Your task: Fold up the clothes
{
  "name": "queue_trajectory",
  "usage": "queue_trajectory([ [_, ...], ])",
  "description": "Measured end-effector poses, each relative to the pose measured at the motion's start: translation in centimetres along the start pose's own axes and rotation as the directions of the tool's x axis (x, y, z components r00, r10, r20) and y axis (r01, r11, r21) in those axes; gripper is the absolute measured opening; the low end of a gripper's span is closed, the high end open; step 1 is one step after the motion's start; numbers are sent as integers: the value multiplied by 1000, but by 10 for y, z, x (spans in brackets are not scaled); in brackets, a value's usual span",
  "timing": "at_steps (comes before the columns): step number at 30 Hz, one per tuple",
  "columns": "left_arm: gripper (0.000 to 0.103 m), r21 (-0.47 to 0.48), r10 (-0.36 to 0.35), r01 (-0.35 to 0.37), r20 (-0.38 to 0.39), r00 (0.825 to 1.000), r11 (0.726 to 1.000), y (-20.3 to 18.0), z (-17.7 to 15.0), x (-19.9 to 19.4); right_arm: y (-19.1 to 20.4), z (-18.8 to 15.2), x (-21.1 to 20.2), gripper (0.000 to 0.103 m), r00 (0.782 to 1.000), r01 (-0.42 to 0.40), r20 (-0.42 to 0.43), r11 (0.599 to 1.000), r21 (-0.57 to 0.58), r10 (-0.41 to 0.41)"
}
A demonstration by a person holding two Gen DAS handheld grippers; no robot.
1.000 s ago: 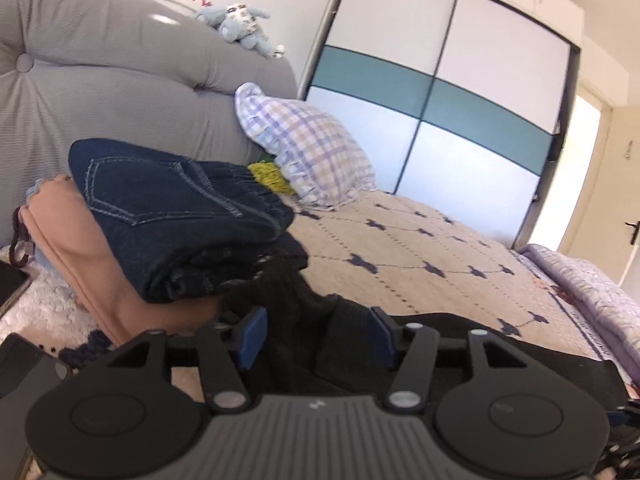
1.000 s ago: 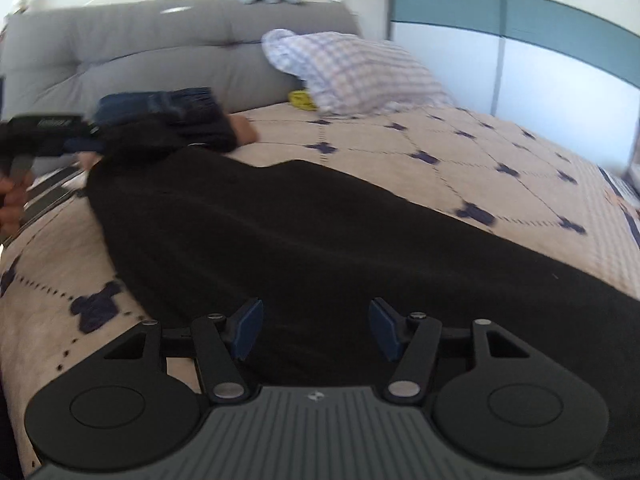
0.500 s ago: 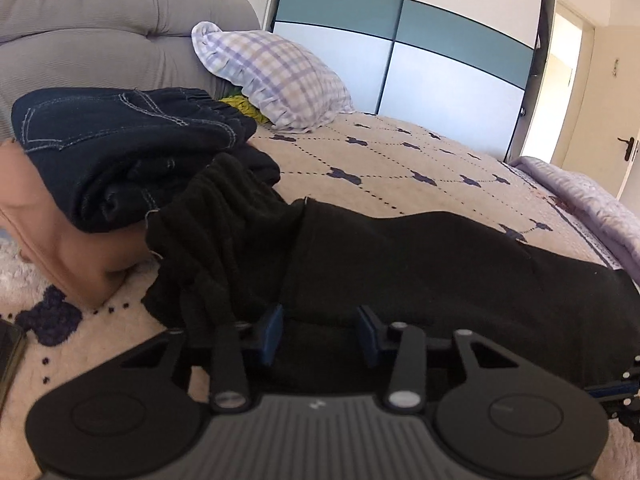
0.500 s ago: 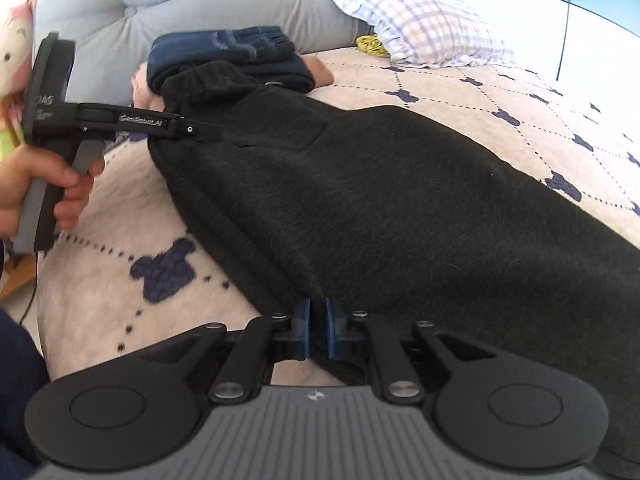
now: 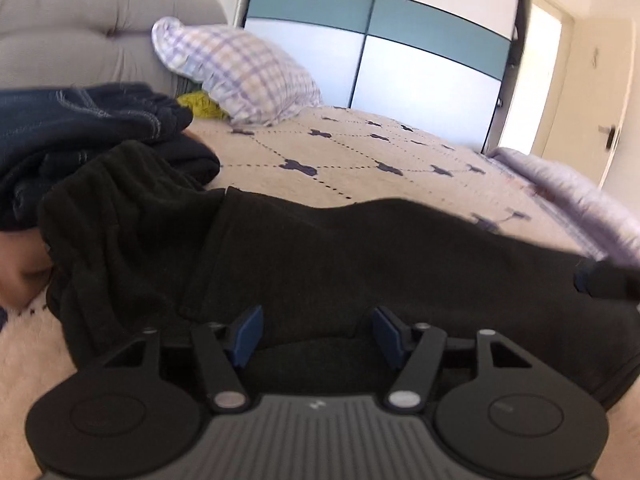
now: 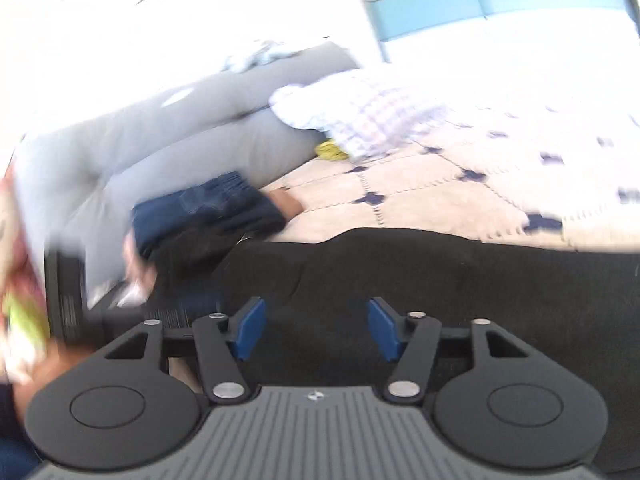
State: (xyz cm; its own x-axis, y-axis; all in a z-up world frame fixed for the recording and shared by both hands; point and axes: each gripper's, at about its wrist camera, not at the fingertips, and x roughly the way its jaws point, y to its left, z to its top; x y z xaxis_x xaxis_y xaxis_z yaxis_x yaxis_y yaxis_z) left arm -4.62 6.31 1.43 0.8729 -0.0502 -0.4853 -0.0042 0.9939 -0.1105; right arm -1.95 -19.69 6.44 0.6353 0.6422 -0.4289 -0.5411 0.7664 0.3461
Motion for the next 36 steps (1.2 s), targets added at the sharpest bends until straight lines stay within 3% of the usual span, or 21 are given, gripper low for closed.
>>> queue_trajectory([
  [2,64,16,16,-17,24,1000,1000,-4,-5,0,-2,-10,32,61,993,47,-111,999,-8,-47],
  [4,64,-19,-5,6,40,999,1000,2,-7,-1,7,-26,51,62,982,77,-167,993,-94,-92],
  [6,64,-34,-18,19,49,999,999,6,-9,-3,19,-40,51,64,984,102,-121,972,-211,-129],
  [10,64,-12,-1,2,55,998,1000,2,-10,-2,12,-45,44,64,984,113,-109,971,-212,-138],
  [13,64,-20,-9,10,62,998,1000,3,-11,-3,6,-48,27,64,967,200,-91,928,-313,-239],
  [14,64,-24,-13,14,65,998,1000,4,-11,-4,0,-49,20,65,956,242,-77,908,-342,-284],
  [16,64,-28,-18,20,70,997,999,5,-12,-4,-26,-54,-6,83,924,342,-56,882,-325,-379],
  [18,64,-29,-18,21,74,997,999,5,-12,-5,-68,-57,-41,94,901,405,-76,892,-201,-427],
  [21,64,-33,-21,24,78,997,999,6,-12,-5,-108,-65,-90,92,862,492,-78,863,-113,-501],
  [22,64,-34,-22,24,79,997,999,6,-12,-5,-118,-68,-105,85,851,513,-76,853,-99,-520],
  [23,64,-36,-22,25,80,997,999,6,-13,-6,-122,-69,-115,84,856,504,-78,858,-96,-512],
  [24,64,-37,-23,26,82,996,999,6,-13,-6,-124,-69,-122,84,842,524,-85,846,-100,-532],
  [26,64,-36,-19,22,87,996,999,5,-14,-7,-130,-70,-128,100,729,662,-115,738,-131,-674],
  [27,64,-33,-16,18,88,996,999,4,-14,-7,-134,-70,-134,99,719,679,-121,729,-89,-684],
  [28,64,-28,-12,15,89,996,999,4,-15,-7,-139,-69,-142,94,733,672,-131,740,-11,-668],
  [30,64,-26,-10,12,88,996,1000,3,-15,-7,-139,-65,-151,85,790,613,-113,784,102,-603],
  [34,64,-32,-15,18,89,996,999,4,-15,-7,-110,-45,-136,85,859,507,10,852,130,-513],
  [36,64,-38,-20,23,90,996,999,6,-15,-7,-101,-44,-111,85,874,486,-34,869,96,-485],
])
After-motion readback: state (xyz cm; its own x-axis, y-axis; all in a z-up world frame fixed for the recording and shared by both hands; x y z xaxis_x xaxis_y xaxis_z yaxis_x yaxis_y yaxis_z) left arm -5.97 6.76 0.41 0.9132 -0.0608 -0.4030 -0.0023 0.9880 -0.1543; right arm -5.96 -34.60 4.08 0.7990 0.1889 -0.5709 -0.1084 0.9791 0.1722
